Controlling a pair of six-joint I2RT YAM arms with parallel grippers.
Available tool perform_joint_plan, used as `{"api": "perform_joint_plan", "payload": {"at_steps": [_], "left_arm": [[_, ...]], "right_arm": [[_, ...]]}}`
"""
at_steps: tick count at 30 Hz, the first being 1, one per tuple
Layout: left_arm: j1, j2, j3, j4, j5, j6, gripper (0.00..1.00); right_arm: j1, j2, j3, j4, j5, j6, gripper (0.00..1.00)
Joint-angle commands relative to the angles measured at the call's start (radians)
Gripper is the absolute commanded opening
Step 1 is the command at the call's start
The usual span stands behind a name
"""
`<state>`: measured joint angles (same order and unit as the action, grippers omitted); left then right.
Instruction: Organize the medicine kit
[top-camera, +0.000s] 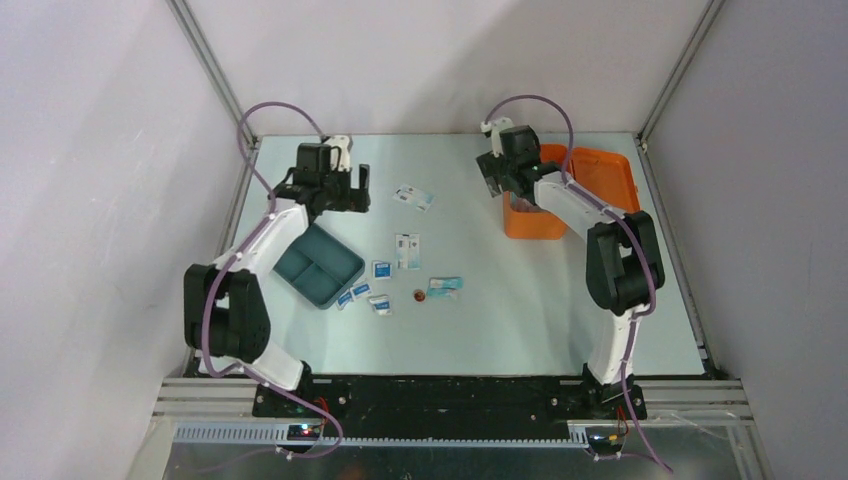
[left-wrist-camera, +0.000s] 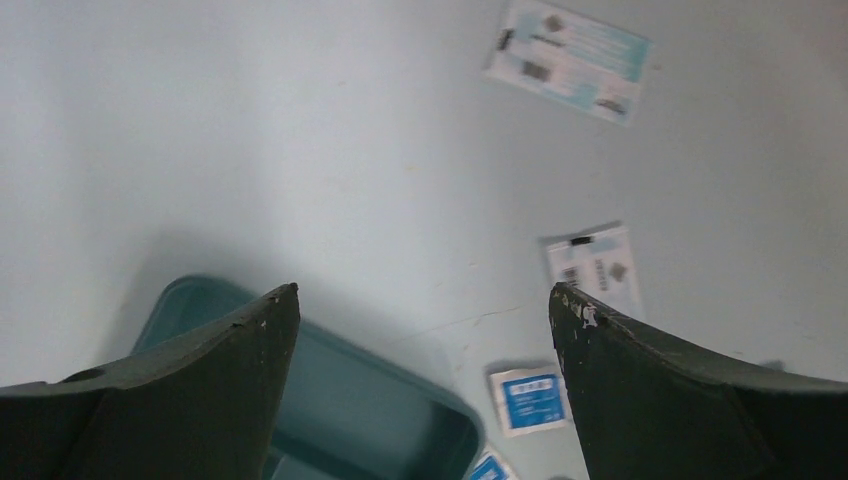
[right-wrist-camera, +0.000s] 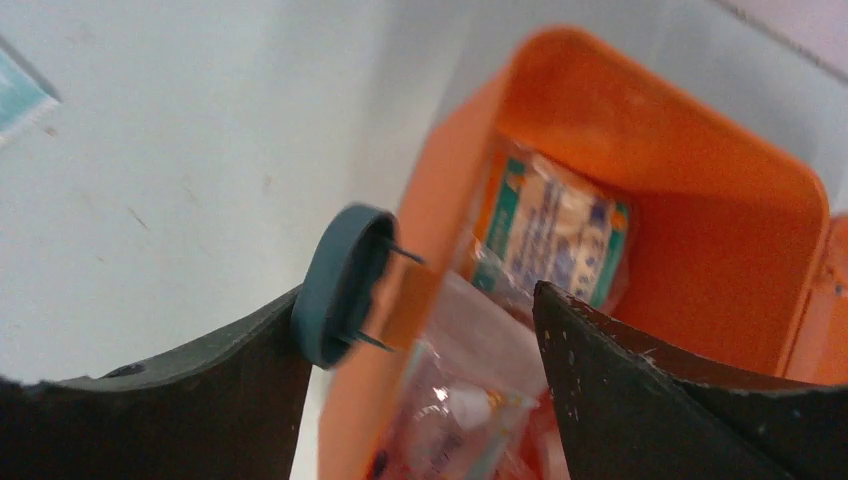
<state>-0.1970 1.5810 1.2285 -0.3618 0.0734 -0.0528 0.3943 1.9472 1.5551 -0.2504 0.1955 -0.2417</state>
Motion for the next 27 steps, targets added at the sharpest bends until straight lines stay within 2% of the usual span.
{"api": "perform_joint_plan", "payload": {"at_steps": [1, 5, 9, 14, 16, 17, 21, 23, 27], "left_arm": [[0.064, -0.103, -0.042, -0.039, -0.161, -0.022, 0.99], [0.139, -0.143, -0.099, -0.064, -0.171, -0.109, 0.97], [0.178, -0.163, -0.148, -0.068, -0.135, -0.159, 0.96], [0.182, -0.172, -0.169, -0.070, -0.115, -0.163, 0.95], [0.185, -0.169, -0.178, -0.074, -0.120, -0.165, 0.95], [0.190, -0.164, -0.182, -0.075, -0.124, -0.167, 0.95], [0.218, -0.150, -0.204, -0.088, -0.140, -0.186, 0.99], [0.236, -0.144, -0.211, -0.096, -0.147, -0.195, 1.00], [0.255, -0.132, -0.222, -0.103, -0.156, -0.207, 0.99]], "right_arm": [[-0.028, -0.103, -0.059, -0.003, 0.022, 0.009, 0.81], [-0.043, -0.138, -0.116, -0.042, -0.012, 0.047, 0.74], [-0.043, -0.194, -0.171, -0.081, -0.059, 0.069, 0.57], [-0.033, -0.294, -0.246, -0.143, -0.089, 0.091, 0.55], [-0.033, -0.327, -0.272, -0.169, -0.122, 0.096, 0.45], [-0.032, -0.347, -0.281, -0.175, -0.150, 0.097, 0.36], [-0.012, -0.395, -0.330, -0.196, -0.205, 0.107, 0.21], [0.012, -0.414, -0.347, -0.200, -0.216, 0.093, 0.17], [0.039, -0.447, -0.372, -0.225, -0.260, 0.083, 0.16]]}}
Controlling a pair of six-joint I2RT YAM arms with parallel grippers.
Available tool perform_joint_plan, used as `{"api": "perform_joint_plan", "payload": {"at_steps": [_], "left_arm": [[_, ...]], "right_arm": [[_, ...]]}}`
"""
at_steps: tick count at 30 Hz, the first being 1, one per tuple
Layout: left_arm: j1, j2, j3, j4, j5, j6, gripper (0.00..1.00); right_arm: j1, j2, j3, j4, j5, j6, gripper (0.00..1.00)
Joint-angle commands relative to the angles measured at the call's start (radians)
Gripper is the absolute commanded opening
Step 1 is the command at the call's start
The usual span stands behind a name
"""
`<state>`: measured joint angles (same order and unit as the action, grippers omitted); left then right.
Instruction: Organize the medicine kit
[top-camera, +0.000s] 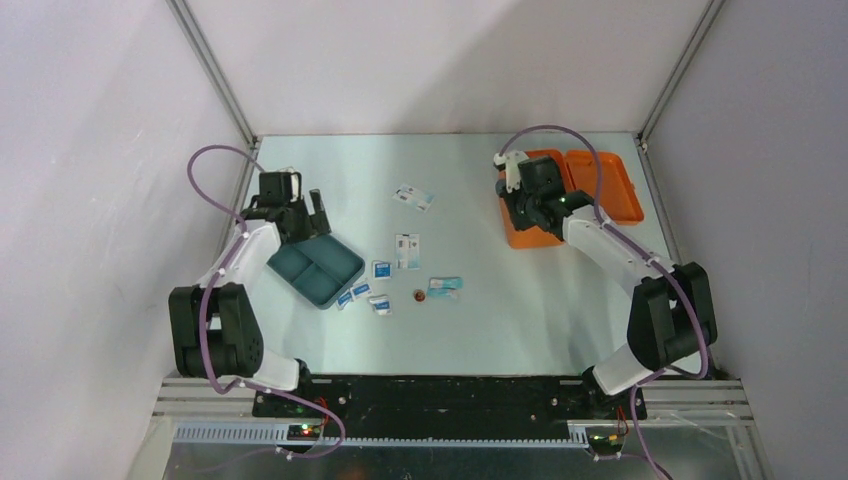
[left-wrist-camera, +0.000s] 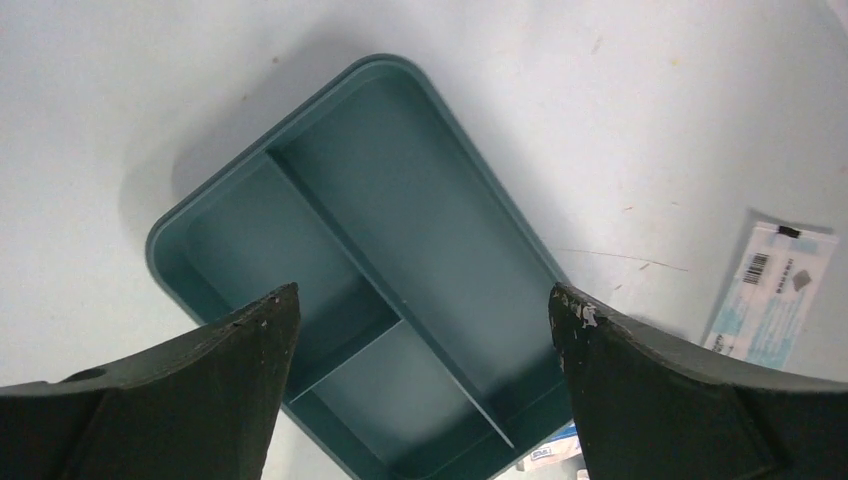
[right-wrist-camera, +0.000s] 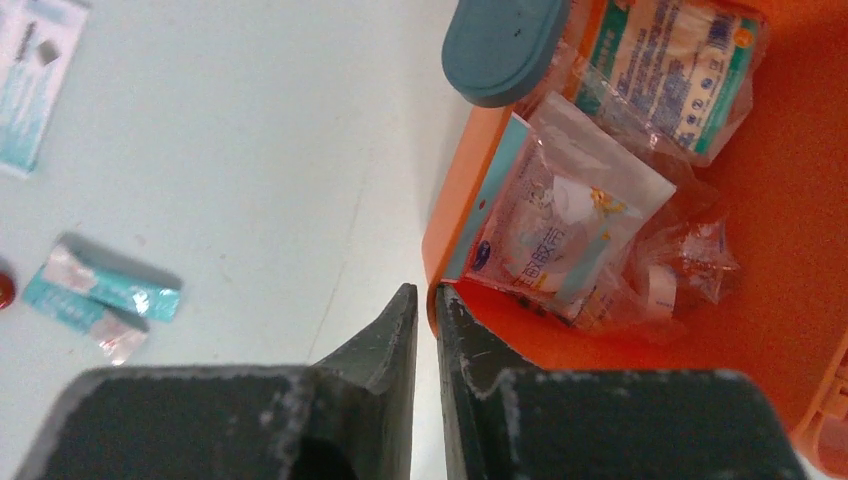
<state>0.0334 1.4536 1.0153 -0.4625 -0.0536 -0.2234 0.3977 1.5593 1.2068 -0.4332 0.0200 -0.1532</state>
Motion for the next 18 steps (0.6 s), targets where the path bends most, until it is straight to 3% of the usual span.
{"api": "perform_joint_plan", "payload": {"at_steps": [1, 4, 7, 9, 15, 18], "left_arm": [[0.027, -0.003, -0.014, -0.002, -0.030, -0.040, 0.97], [0.036, 0.002, -0.026, -0.002, -0.059, -0.053, 0.94], [0.044, 0.012, -0.033, -0.003, -0.075, -0.060, 0.90], [0.048, 0.032, -0.032, -0.003, -0.075, -0.064, 0.86], [0.050, 0.144, 0.021, -0.002, -0.067, -0.066, 0.69], [0.051, 0.183, 0.051, -0.003, -0.082, -0.072, 0.54]], "right_arm": [[0.037, -0.063, -0.027, -0.046, -0.103, -0.008, 0.17], [0.027, -0.092, -0.032, -0.050, -0.111, -0.023, 0.30], [0.014, -0.135, -0.016, -0.048, -0.098, -0.035, 0.53], [0.007, -0.157, 0.007, -0.056, -0.095, -0.039, 0.59], [0.019, -0.215, 0.031, -0.025, -0.090, -0.046, 0.62], [0.026, -0.230, 0.031, -0.007, -0.080, -0.061, 0.62]]}}
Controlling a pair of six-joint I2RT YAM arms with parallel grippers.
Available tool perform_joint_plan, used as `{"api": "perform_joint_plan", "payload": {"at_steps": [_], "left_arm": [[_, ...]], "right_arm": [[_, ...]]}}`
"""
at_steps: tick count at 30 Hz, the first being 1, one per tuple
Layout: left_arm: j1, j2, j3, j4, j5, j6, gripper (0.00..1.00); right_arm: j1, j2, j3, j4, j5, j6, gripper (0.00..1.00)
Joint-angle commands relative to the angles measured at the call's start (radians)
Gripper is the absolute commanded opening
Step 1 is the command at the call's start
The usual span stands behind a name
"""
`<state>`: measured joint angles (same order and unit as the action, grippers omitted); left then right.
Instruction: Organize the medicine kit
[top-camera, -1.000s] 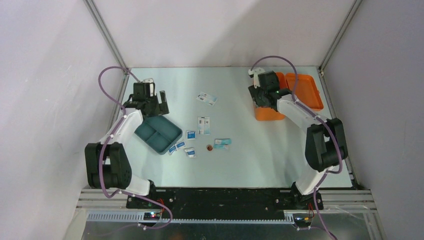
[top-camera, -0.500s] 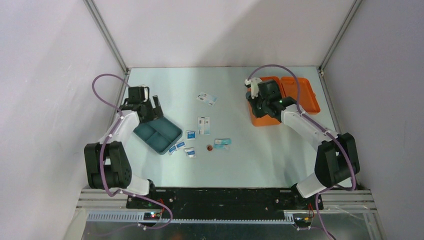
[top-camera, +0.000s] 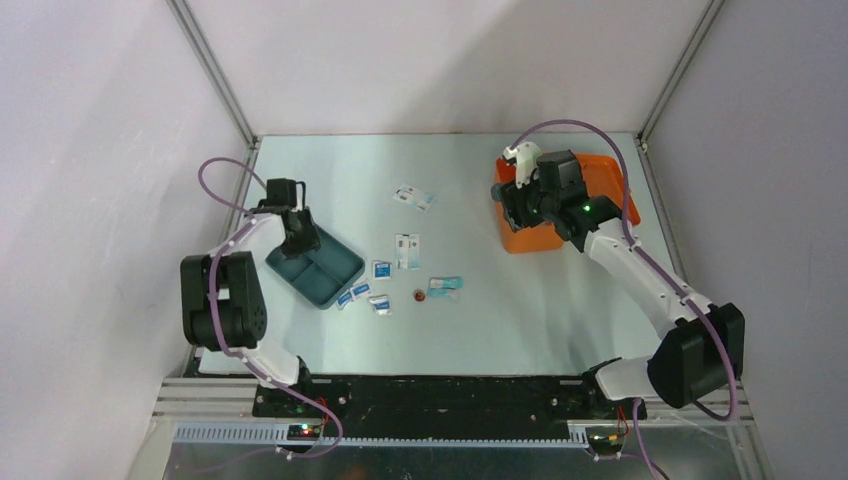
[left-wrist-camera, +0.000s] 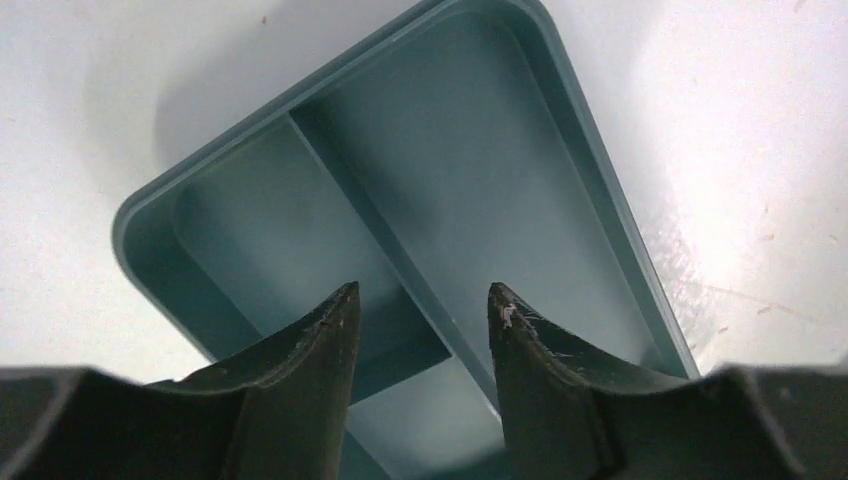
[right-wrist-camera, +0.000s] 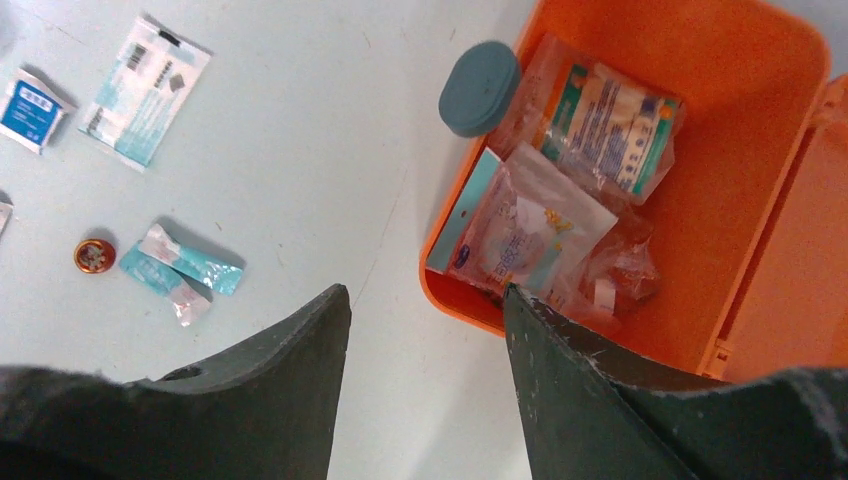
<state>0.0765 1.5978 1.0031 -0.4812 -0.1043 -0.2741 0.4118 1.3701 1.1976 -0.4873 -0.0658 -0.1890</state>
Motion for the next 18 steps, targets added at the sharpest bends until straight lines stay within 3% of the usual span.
{"api": "perform_joint_plan", "payload": {"at_steps": [1, 3, 9, 11, 18], "left_arm": [[0.008, 0.059, 0.068, 0.015, -0.036, -0.022, 0.52], [0.008, 0.088, 0.078, 0.015, -0.040, -0.026, 0.47], [0.006, 0.123, 0.099, 0.017, -0.026, -0.035, 0.08], [0.006, 0.118, 0.101, 0.017, -0.026, -0.039, 0.01], [0.006, 0.058, 0.150, 0.005, -0.066, -0.098, 0.00]], "right_arm": [[0.013, -0.042, 0.040, 0.056, 0.008, -0.033, 0.62], [0.012, -0.046, 0.040, 0.065, 0.017, -0.042, 0.63], [0.019, -0.050, 0.044, 0.090, 0.017, -0.077, 0.63], [0.031, -0.046, 0.048, 0.107, 0.016, -0.101, 0.63], [0.083, 0.057, 0.177, 0.164, 0.015, -0.090, 0.64]]}}
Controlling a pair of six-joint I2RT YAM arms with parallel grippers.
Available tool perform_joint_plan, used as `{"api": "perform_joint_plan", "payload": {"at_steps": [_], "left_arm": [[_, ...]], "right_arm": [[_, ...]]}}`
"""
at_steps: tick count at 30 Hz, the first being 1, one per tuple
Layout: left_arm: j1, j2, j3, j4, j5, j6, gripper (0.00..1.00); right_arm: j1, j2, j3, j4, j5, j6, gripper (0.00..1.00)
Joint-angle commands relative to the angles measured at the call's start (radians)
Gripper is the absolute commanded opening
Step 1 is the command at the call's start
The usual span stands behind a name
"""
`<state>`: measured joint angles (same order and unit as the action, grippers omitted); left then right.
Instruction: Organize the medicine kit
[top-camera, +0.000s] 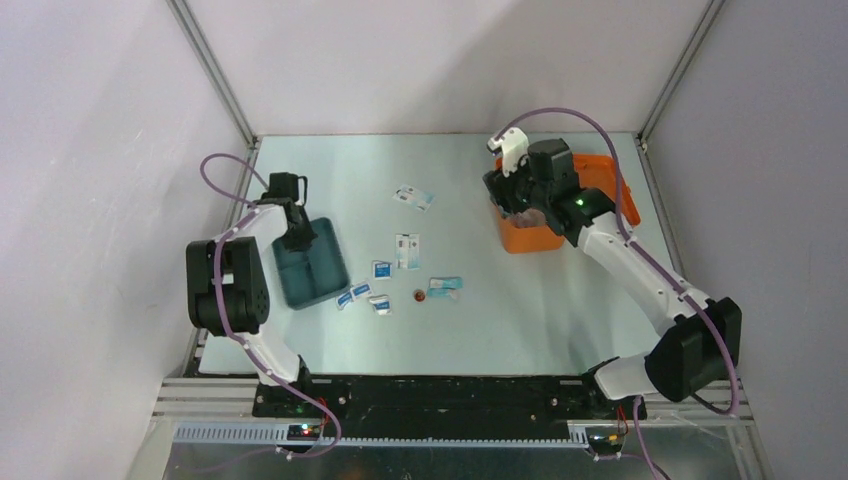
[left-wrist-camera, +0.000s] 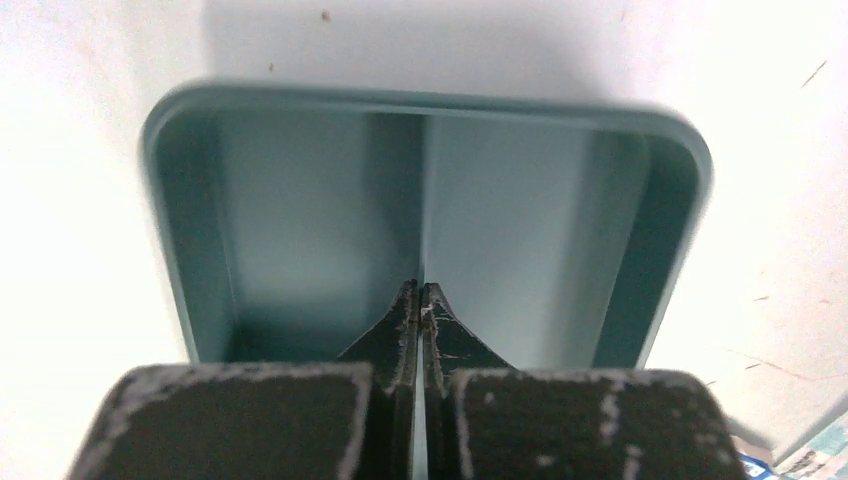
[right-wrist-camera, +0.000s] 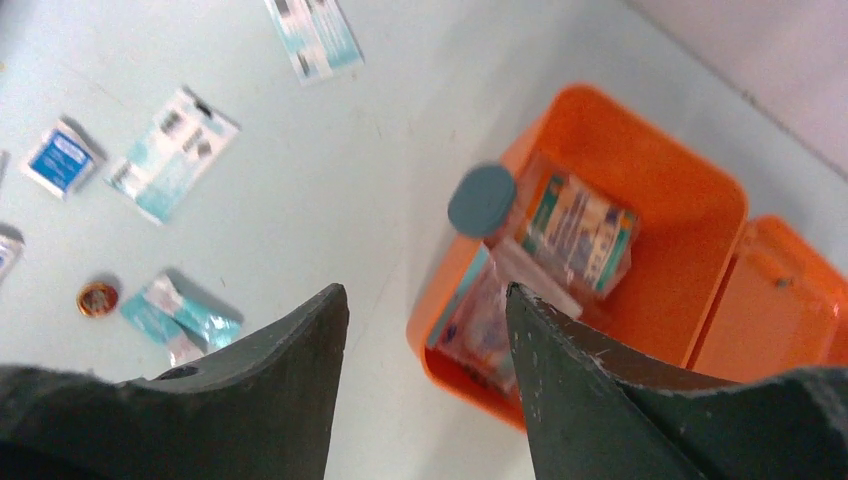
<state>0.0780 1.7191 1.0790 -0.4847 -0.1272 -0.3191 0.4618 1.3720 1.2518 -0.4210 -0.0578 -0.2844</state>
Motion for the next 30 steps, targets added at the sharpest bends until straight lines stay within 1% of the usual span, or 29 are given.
{"api": "perform_joint_plan", "payload": {"at_steps": [1, 4, 5, 8, 9, 11, 13, 17, 20, 22, 25, 30], "left_arm": [[0.005, -0.068, 0.095, 0.004, -0.050, -0.080, 0.00], [0.004, -0.070, 0.149, -0.019, -0.080, -0.150, 0.00], [0.002, -0.066, 0.178, -0.022, -0.084, -0.187, 0.00], [-0.010, -0.054, 0.233, -0.026, -0.122, -0.284, 0.00], [-0.014, -0.046, 0.257, -0.027, -0.135, -0.307, 0.00], [-0.028, -0.033, 0.290, -0.029, -0.158, -0.366, 0.00], [-0.055, -0.016, 0.325, -0.042, -0.187, -0.426, 0.00], [-0.105, 0.029, 0.401, -0.080, -0.220, -0.554, 0.00], [-0.118, 0.069, 0.460, -0.099, -0.204, -0.676, 0.00], [-0.125, 0.083, 0.485, -0.106, -0.161, -0.728, 0.00], [-0.130, 0.087, 0.494, -0.113, -0.101, -0.823, 0.00], [-0.150, 0.072, 0.468, -0.126, -0.005, -0.930, 0.00]], "right_arm": [[0.041, 0.092, 0.145, 0.102, 0.001, 0.015, 0.64], [0.078, 0.184, 0.283, 0.101, -0.036, 0.061, 0.64], [0.092, 0.238, 0.315, 0.095, -0.064, 0.067, 0.64], [0.118, 0.347, 0.476, 0.078, -0.119, 0.085, 0.60], [0.128, 0.397, 0.532, 0.074, -0.154, 0.071, 0.55], [0.142, 0.480, 0.587, 0.045, -0.240, 0.019, 0.51], [0.149, 0.561, 0.681, 0.018, -0.284, -0.005, 0.48], [0.164, 0.698, 0.826, 0.009, -0.304, -0.038, 0.46], [0.179, 0.768, 0.875, 0.036, -0.339, -0.079, 0.46], [0.192, 0.791, 0.900, 0.039, -0.365, -0.135, 0.47], [0.206, 0.791, 0.894, 0.065, -0.393, -0.185, 0.53], [0.221, 0.790, 0.880, 0.025, -0.493, -0.208, 0.52]]}}
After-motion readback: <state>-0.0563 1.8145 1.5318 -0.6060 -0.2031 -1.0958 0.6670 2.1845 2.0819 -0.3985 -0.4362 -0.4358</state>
